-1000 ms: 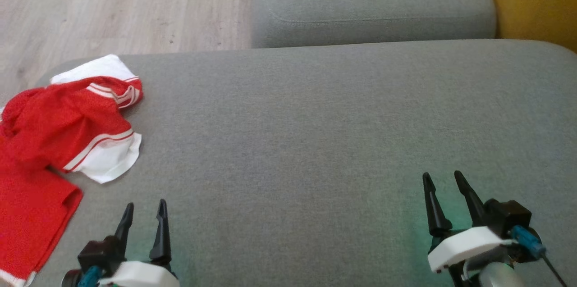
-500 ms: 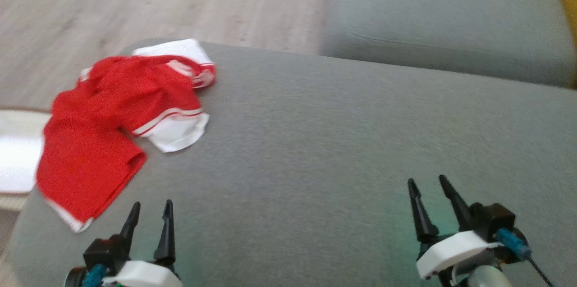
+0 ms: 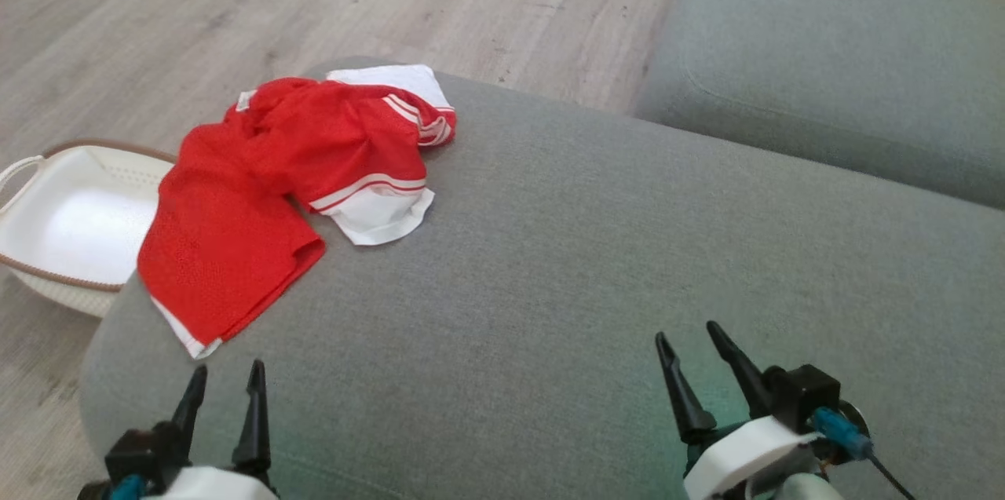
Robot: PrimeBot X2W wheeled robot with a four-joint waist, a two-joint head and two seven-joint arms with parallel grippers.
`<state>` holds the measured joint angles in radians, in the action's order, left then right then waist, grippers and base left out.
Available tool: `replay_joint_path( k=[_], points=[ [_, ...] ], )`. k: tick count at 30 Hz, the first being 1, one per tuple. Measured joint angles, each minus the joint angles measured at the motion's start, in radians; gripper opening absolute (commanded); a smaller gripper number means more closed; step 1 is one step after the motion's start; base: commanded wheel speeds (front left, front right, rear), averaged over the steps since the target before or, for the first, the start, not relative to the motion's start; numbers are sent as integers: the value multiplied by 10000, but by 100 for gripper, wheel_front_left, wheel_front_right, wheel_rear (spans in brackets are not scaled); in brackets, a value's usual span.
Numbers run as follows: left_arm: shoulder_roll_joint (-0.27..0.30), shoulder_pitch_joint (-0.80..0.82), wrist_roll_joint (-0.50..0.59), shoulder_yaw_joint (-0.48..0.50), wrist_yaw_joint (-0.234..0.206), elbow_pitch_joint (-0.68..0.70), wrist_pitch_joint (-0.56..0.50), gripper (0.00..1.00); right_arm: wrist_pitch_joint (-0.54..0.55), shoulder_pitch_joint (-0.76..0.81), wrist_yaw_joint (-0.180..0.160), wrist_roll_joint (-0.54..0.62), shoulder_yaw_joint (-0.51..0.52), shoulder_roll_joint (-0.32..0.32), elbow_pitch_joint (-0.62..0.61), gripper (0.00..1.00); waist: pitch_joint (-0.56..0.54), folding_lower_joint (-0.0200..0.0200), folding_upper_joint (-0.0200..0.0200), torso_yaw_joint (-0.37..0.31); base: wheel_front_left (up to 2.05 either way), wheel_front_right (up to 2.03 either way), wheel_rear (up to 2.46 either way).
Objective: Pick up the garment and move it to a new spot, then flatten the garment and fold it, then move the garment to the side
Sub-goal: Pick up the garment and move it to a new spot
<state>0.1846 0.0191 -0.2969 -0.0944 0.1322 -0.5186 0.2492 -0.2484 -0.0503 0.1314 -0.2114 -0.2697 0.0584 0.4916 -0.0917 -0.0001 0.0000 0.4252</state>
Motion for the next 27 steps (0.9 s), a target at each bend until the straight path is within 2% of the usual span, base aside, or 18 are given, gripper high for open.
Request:
replay_joint_path(
  k=[4, 7, 11, 15, 19, 27],
  points=[
    [61, 140, -376, -46, 0, 497, -75, 100, 2, -9, 0, 0, -186, 54, -25, 100, 222, 0, 0, -218, 0, 0, 0],
    [314, 593, -698, -65, 0, 1103, -384, 100, 2, -76, 0, 4, -245, 303, -151, 100, 569, -1, 0, -372, 0, 0, 0],
    [677, 2030, -1271, -58, 0, 1730, -918, 100, 2, -748, 0, 128, -416, 895, -380, 100, 1373, 1, 0, -560, 0, 0, 0],
    [1024, 3999, -1664, -75, 0, 1751, -1421, 100, 35, -1664, 0, 299, -422, 1559, -930, 100, 2408, 5, 0, -742, 0, 0, 0],
    [1237, 5671, -1818, -150, 0, 1012, -1662, 100, 407, -2079, 0, 466, -309, 2134, -1705, 100, 3484, 6, 0, -923, 0, 0, 0],
    [1590, 7743, -1858, -673, 0, -2171, -2550, 100, 1210, -2061, 0, 548, -69, 2867, -3528, 100, 5188, 5, -1, -1378, 0, 0, 0]
  ],
)
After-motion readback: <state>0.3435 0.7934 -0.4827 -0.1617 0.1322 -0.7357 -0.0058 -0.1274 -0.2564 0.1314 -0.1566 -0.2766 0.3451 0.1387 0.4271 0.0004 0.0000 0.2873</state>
